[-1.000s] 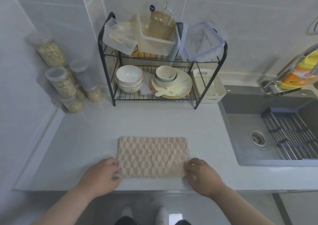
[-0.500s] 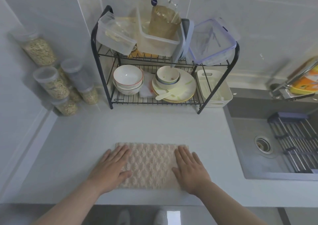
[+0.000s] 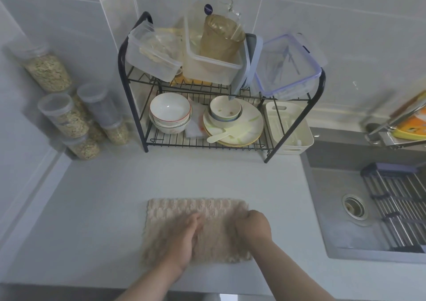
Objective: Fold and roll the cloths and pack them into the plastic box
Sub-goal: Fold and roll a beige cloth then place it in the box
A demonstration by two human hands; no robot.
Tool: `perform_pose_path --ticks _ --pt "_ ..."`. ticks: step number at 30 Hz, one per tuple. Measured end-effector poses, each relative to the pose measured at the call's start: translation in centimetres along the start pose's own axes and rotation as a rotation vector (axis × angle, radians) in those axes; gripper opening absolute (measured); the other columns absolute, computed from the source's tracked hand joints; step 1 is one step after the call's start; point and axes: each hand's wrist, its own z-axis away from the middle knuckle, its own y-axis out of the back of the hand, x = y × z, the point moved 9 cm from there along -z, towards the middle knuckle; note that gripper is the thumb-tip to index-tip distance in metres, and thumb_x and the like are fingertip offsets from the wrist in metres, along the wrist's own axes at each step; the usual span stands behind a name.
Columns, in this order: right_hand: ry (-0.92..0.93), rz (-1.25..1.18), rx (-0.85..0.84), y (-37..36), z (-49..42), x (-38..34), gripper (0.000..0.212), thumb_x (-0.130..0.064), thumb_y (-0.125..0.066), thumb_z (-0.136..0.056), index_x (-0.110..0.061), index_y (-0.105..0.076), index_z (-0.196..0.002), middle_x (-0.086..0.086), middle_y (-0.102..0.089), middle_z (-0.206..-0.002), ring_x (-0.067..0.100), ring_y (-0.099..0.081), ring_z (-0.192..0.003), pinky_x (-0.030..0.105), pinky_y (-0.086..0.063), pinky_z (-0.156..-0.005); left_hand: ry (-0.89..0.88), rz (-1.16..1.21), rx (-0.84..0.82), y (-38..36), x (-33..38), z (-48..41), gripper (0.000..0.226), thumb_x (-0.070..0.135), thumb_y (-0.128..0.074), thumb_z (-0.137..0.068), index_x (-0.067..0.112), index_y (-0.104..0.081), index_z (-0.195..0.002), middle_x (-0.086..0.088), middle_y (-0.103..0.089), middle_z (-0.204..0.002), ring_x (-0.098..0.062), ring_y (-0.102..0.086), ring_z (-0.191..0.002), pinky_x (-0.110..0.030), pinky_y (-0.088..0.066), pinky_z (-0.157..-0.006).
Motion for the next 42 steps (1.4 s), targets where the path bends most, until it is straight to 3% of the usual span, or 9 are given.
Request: perform_pose_path --ticks 4,9,14,17,20,26,30,37,42 --pt "0.044 -0.269 -0.043 1.0 1.0 -0.7 0.014 -0.008 -0.044 -0.082 -0.013 -0.036 -0.072 -0.002 -0.042 -0.065 0.015 -0.037 -0.054 0.022 -0.032 -0.046 0.087 0.074 0.018 0.7 -0.1 -0.6 0.043 0.035 -0.018 -0.103 0.018 -0.052 -0.124 -0.006 -0.055 -0.134 -0.016 -0.052 -0.117 -0.014 -0.040 -0.084" --pt "0.221 -0.437 -0.161 1.5 4.7 -4.6 0.017 -0.015 -0.056 -0.084 -0.024 -0.051 -0.098 0.002 -0.064 -0.094 0.019 -0.067 -0.081 0.034 -0.058 -0.067 0.101 0.183 0.064 0.8 1.1 0.7 0.042 0.041 -0.031 -0.099 0.017 -0.066 -0.103 -0.007 -0.068 -0.116 -0.015 -0.063 -0.103 -0.028 -0.046 -0.091" --pt "0.335 -0.555 -0.595 -3.1 9.3 -9.4 0.034 -0.015 -0.061 -0.089 -0.022 -0.053 -0.121 -0.001 -0.063 -0.107 0.015 -0.065 -0.085 0.031 -0.056 -0.080 0.171 0.571 -0.051 0.7 3.2 2.7 0.059 0.054 -0.028 -0.096 0.015 -0.067 -0.115 -0.014 -0.069 -0.115 -0.028 -0.064 -0.108 -0.043 -0.045 -0.095" --pt "0.243 -0.818 -0.742 -4.4 9.8 -10.2 0.031 -0.009 -0.058 -0.085 -0.009 -0.059 -0.116 0.009 -0.067 -0.104 0.026 -0.066 -0.084 0.039 -0.057 -0.082 0.162 0.377 0.117 4.3 2.9 2.7 0.030 0.035 -0.057 -0.092 0.012 -0.071 -0.105 -0.011 -0.074 -0.098 -0.028 -0.069 -0.093 -0.044 -0.049 -0.092" --pt "0.245 -0.787 -0.575 -4.0 8.2 -10.0 0.019 0.001 -0.049 -0.091 -0.004 -0.064 -0.101 0.010 -0.067 -0.091 0.026 -0.062 -0.077 0.035 -0.055 -0.072 0.114 0.147 0.338 8.4 2.9 3.0 0.015 -0.002 -0.060 -0.084 0.005 -0.071 -0.090 -0.013 -0.075 -0.081 -0.027 -0.070 -0.072 -0.034 -0.054 -0.069" --pt "0.591 -0.167 -0.228 -4.5 7.3 -10.7 0.026 -0.017 -0.049 -0.093 -0.026 -0.060 -0.115 -0.015 -0.059 -0.112 0.001 -0.056 -0.098 0.003 -0.041 -0.074 0.095 -0.056 0.442 12.2 1.6 2.7 0.020 0.005 -0.066 -0.078 0.010 -0.060 -0.059 -0.002 -0.051 -0.048 -0.014 -0.049 -0.043 -0.021 -0.033 -0.048" --pt "0.853 0.241 -0.216 -7.0 8.3 -11.6 0.053 -0.014 -0.044 -0.088 -0.021 -0.043 -0.141 -0.002 -0.038 -0.148 0.020 -0.038 -0.132 0.022 -0.033 -0.106 0.123 -0.129 0.449 13.2 0.1 2.3 0.006 0.004 -0.062 -0.076 0.004 -0.067 -0.080 -0.018 -0.069 -0.074 -0.032 -0.069 -0.068 -0.034 -0.051 -0.059" --pt "0.833 0.501 -0.217 -9.4 7.8 -9.6 0.054 -0.031 -0.039 -0.093 -0.024 -0.027 -0.146 -0.001 -0.005 -0.159 0.025 -0.021 -0.139 0.034 -0.031 -0.110 -0.076 -0.592 0.447 13.2 1.1 1.8 0.008 0.022 -0.060 -0.084 0.023 -0.062 -0.092 0.004 -0.067 -0.087 -0.016 -0.065 -0.081 -0.035 -0.053 -0.074" --pt "0.866 0.526 -0.144 -9.1 7.3 -9.1 0.071 -0.054 -0.009 -0.089 -0.025 0.002 -0.153 -0.005 0.011 -0.161 0.019 0.003 -0.149 0.030 -0.005 -0.119 -0.548 -1.130 0.361 11.6 3.9 2.5 0.051 0.040 -0.048 -0.088 0.019 -0.054 -0.134 0.007 -0.046 -0.143 -0.012 -0.038 -0.132 -0.019 -0.021 -0.112"
